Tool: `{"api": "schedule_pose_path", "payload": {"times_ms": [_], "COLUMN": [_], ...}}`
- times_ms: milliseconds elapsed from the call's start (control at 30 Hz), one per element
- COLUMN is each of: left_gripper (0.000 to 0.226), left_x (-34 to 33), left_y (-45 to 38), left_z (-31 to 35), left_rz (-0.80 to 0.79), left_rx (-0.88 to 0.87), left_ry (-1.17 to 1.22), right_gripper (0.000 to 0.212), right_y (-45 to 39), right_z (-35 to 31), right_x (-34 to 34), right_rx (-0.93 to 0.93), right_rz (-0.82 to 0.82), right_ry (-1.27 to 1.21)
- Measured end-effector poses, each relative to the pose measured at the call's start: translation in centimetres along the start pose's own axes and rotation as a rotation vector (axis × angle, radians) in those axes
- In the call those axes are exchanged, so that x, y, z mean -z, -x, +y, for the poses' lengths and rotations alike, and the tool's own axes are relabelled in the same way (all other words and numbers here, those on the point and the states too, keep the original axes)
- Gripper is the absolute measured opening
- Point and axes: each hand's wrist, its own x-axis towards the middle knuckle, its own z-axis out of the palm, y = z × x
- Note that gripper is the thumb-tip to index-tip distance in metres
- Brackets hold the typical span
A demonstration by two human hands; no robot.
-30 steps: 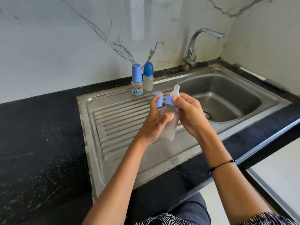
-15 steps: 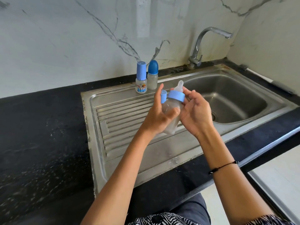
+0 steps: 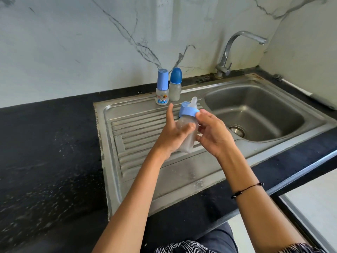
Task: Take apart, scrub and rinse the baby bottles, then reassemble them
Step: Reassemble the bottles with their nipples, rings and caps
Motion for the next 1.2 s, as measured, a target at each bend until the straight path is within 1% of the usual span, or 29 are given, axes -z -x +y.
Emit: {"api": "schedule_pose_path", "payload": {"times_ms": [67, 133, 200, 233, 267, 300, 367, 400, 433, 467, 500, 600, 667, 733, 767, 833, 867, 900, 967, 1000, 1067, 1133, 1167, 1200], "left_gripper": [0.120, 0.121, 0.106, 0.099, 0.100, 0.107, 0.105, 0.103, 0.102, 0.102, 0.104, 0.107, 0.105, 0.109, 0.110, 0.104, 0.101, 0.100, 0.102, 0.106, 0.117, 0.117, 0.113, 0.109], "left_x": [0.3, 0.5, 0.9, 1.0, 1.0, 0.9, 0.4, 0.3, 0.2, 0.2, 0.3, 0.8, 0.8, 0.8, 0.7, 0.5, 0.4, 0.3, 0.5, 0.8, 1.4, 1.8, 1.8, 1.6], "left_y": [0.0, 0.2, 0.2, 0.4, 0.5, 0.5, 0.4, 0.3, 0.2, 0.0, -0.2, -0.7, -0.8, -0.8, -0.8, -0.8, -0.7, -0.7, -0.9, -1.0, -1.1, -1.2, -1.2, -1.2], "left_z": [-0.5, -0.4, -0.3, -0.1, 0.0, 0.2, 0.4, 0.1, -0.2, -0.2, -0.4, -0.6, -0.8, -0.8, -0.7, -0.7, -0.7, -0.6, -0.8, -0.9, -1.1, -1.5, -1.6, -1.7], "left_rz": [0.000, -0.051, -0.114, -0.121, -0.116, -0.113, -0.036, 0.013, 0.039, 0.040, 0.027, -0.032, -0.028, -0.002, 0.034, 0.135, 0.174, 0.201, 0.197, 0.152, 0.018, -0.067, -0.063, -0.043], "left_rx": [0.019, 0.047, 0.077, 0.086, 0.096, 0.088, 0.006, -0.051, -0.087, -0.100, -0.102, -0.085, -0.062, -0.043, -0.049, -0.078, -0.090, -0.093, -0.080, -0.051, 0.030, 0.078, 0.092, 0.101], "left_ry": [0.031, 0.138, 0.251, 0.249, 0.180, 0.023, -0.419, -0.571, -0.618, -0.616, -0.558, -0.258, -0.156, -0.212, -0.277, -0.422, -0.481, -0.511, -0.536, -0.494, -0.254, -0.035, -0.011, -0.024], "right_gripper": [0.018, 0.037, 0.058, 0.065, 0.065, 0.056, 0.030, 0.026, 0.027, 0.028, 0.029, 0.042, 0.044, 0.037, 0.029, 0.011, 0.005, 0.005, 0.018, 0.022, 0.038, 0.057, 0.059, 0.051], "right_y": [-0.2, -0.5, -1.0, -1.3, -1.6, -1.9, -2.3, -2.3, -2.4, -2.6, -2.6, -2.7, -2.9, -3.1, -3.2, -3.7, -4.0, -4.2, -4.4, -4.4, -4.1, -3.8, -3.7, -3.8], "right_z": [0.0, 0.0, 0.3, 0.6, 1.0, 1.3, 1.6, 1.6, 1.6, 1.5, 1.3, 0.9, 1.0, 1.4, 1.4, 1.4, 1.3, 1.1, 1.0, 1.1, 1.3, 2.0, 2.3, 2.7], "right_x": [0.3, 0.4, 0.2, 0.2, 0.3, 0.2, 0.0, -0.3, -0.3, -0.3, -0.1, 0.6, 0.8, 0.6, 0.3, -0.3, -0.5, -0.7, -0.6, -0.4, 0.1, 0.2, -0.2, -0.5], "right_rx": [0.000, -0.029, -0.062, -0.077, -0.086, -0.085, -0.054, -0.029, -0.010, -0.003, -0.010, -0.074, -0.092, -0.080, -0.067, -0.026, -0.011, -0.005, -0.008, -0.018, -0.077, -0.112, -0.102, -0.087], "right_rz": [-0.014, -0.106, -0.186, -0.197, -0.192, -0.155, -0.029, 0.026, 0.060, 0.058, 0.019, -0.111, -0.154, -0.150, -0.128, -0.060, -0.032, -0.012, -0.023, -0.062, -0.180, -0.278, -0.271, -0.213], "right_ry": [-0.027, -0.148, -0.182, -0.193, -0.204, -0.200, -0.089, 0.003, 0.080, 0.120, 0.114, -0.154, -0.283, -0.279, -0.231, -0.079, -0.016, 0.024, 0.076, 0.098, 0.075, -0.001, -0.032, -0.035]}}
